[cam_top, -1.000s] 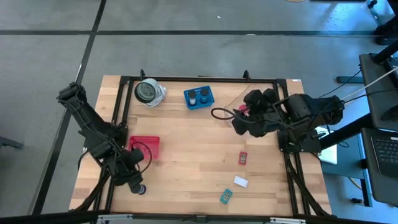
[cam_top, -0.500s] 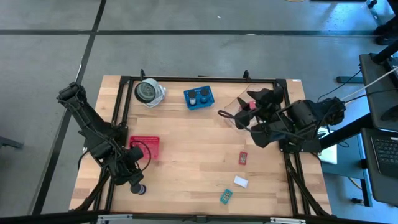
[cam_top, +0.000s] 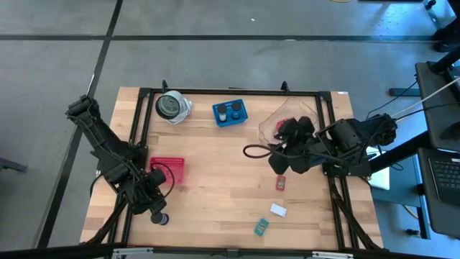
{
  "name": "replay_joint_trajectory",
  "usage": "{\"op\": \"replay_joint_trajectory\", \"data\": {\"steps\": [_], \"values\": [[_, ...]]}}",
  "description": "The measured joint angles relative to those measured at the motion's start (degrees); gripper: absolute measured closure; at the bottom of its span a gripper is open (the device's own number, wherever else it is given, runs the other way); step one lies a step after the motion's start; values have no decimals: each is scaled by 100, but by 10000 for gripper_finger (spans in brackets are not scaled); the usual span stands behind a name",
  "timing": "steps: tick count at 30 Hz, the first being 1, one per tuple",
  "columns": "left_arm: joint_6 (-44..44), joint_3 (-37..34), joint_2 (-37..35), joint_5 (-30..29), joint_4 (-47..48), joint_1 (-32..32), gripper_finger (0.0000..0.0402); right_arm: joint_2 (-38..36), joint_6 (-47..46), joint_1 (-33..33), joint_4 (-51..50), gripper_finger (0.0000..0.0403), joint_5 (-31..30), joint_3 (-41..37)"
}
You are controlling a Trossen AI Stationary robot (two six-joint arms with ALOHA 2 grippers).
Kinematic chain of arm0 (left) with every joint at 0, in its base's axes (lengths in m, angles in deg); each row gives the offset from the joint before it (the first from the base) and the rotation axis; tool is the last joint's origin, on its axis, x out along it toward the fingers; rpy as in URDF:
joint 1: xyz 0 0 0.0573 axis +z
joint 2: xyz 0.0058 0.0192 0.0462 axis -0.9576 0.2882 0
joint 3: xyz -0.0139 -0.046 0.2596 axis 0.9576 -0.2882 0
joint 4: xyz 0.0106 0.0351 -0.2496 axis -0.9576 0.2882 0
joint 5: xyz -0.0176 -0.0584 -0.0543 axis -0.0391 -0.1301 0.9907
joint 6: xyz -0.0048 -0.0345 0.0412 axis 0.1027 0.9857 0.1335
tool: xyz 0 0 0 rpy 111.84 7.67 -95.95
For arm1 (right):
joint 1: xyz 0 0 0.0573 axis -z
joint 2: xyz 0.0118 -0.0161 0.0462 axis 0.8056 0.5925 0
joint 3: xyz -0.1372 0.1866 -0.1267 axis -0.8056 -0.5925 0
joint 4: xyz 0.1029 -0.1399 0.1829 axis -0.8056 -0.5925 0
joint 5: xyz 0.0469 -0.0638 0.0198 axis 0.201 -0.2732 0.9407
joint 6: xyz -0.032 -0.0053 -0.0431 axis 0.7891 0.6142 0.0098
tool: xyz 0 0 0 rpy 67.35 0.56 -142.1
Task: Pick & Place Office items
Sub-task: Put the bottom-left black hourglass into the blue basket
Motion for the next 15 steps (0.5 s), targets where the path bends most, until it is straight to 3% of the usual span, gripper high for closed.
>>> {"op": "replay_joint_trajectory", "data": {"steps": [4, 9, 15], "values": [[179, 0, 1, -372, -23, -112, 135, 17, 0, 0, 222, 233, 362, 0], [154, 0, 35, -425, -116, -295, 135, 21, 0, 0, 475, 233, 784, 0], [-787, 0, 416, -518, -947, -497, 135, 21, 2, 0, 709, 233, 1166, 1]]}}
